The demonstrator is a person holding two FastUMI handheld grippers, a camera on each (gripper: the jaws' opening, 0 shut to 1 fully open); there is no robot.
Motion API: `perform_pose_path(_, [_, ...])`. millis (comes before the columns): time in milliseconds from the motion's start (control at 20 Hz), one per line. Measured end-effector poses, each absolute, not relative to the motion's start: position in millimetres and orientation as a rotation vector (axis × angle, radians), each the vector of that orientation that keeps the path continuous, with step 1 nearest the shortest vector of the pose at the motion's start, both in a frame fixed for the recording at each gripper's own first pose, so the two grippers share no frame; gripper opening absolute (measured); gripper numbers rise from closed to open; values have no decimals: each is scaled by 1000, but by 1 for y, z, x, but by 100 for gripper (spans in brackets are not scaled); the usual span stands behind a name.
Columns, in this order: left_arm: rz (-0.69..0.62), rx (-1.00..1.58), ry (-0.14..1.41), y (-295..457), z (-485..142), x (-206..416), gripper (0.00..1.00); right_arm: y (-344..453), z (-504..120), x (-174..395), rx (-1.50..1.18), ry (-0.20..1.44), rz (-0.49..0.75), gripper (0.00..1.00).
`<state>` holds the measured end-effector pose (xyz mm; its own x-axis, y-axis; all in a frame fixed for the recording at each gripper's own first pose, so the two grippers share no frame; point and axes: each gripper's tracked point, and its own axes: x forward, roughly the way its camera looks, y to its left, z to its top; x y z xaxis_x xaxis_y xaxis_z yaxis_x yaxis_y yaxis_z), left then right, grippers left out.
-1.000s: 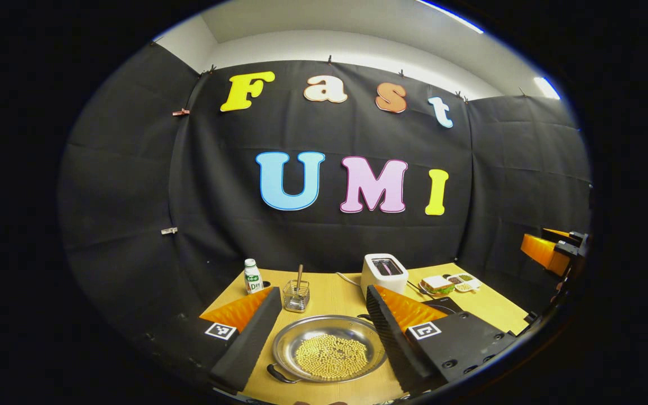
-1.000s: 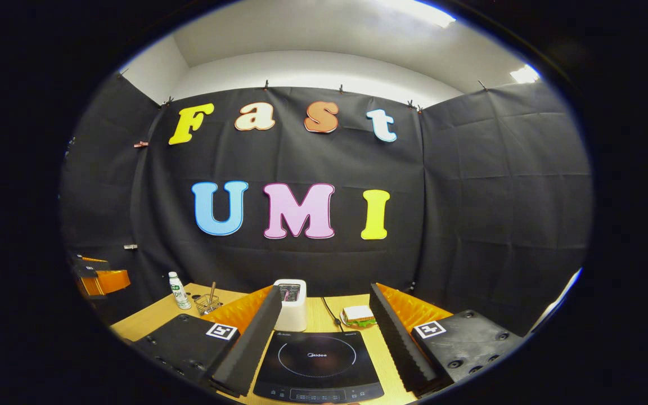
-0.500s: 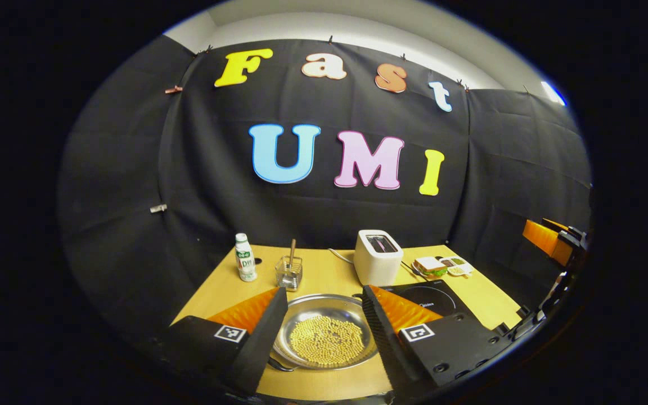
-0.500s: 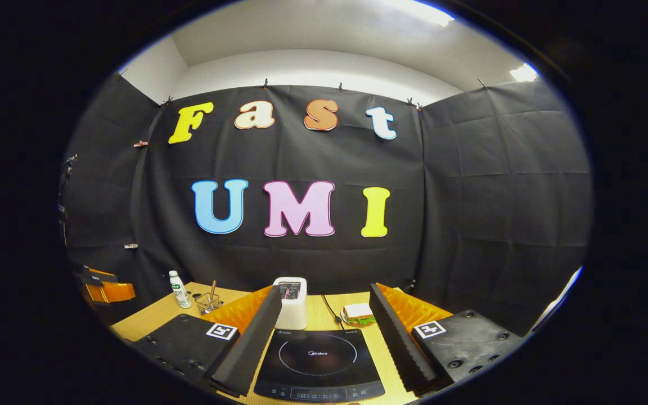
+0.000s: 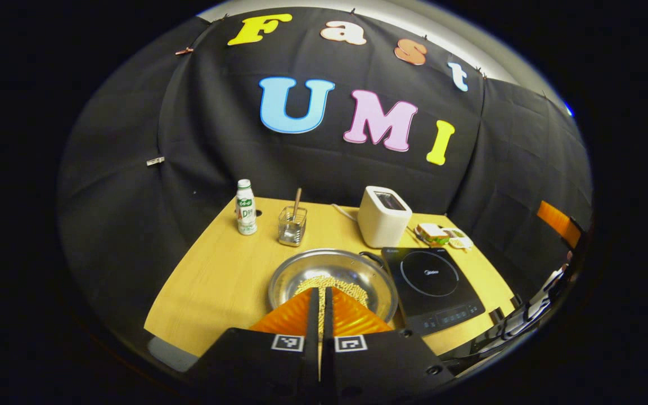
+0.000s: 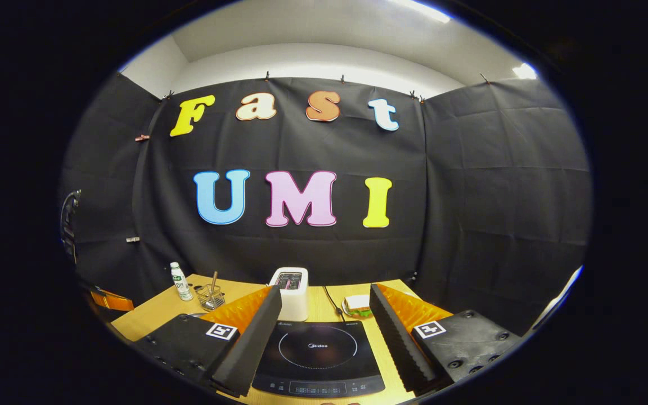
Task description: First push the handle of the pot to place it horizontally, then grasp the pot with both hands and set it on the induction cooktop.
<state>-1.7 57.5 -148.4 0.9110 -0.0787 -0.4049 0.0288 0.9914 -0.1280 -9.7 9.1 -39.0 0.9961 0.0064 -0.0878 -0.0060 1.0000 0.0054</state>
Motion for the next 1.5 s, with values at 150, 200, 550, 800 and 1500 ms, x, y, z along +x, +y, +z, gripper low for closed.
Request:
perform_pose_path(150, [-83,-136,488,55,-178,-9,5,7,-47,-8,-1,109,-3,98])
perform_pose_path(200, [-93,-136,508,55,-189,-10,5,6,-50,-6,1,121,-7,98])
perform_pose_path(550, [-212,-153,667,28,-255,-19,5,0,-59,4,-1,162,-46,98])
perform_pose_path(800, [-260,-141,747,21,-284,-20,5,-5,-63,6,-1,181,-58,98])
perform_pose_path(1500, [-296,-66,879,41,-331,-3,5,5,-76,10,-32,207,-54,98])
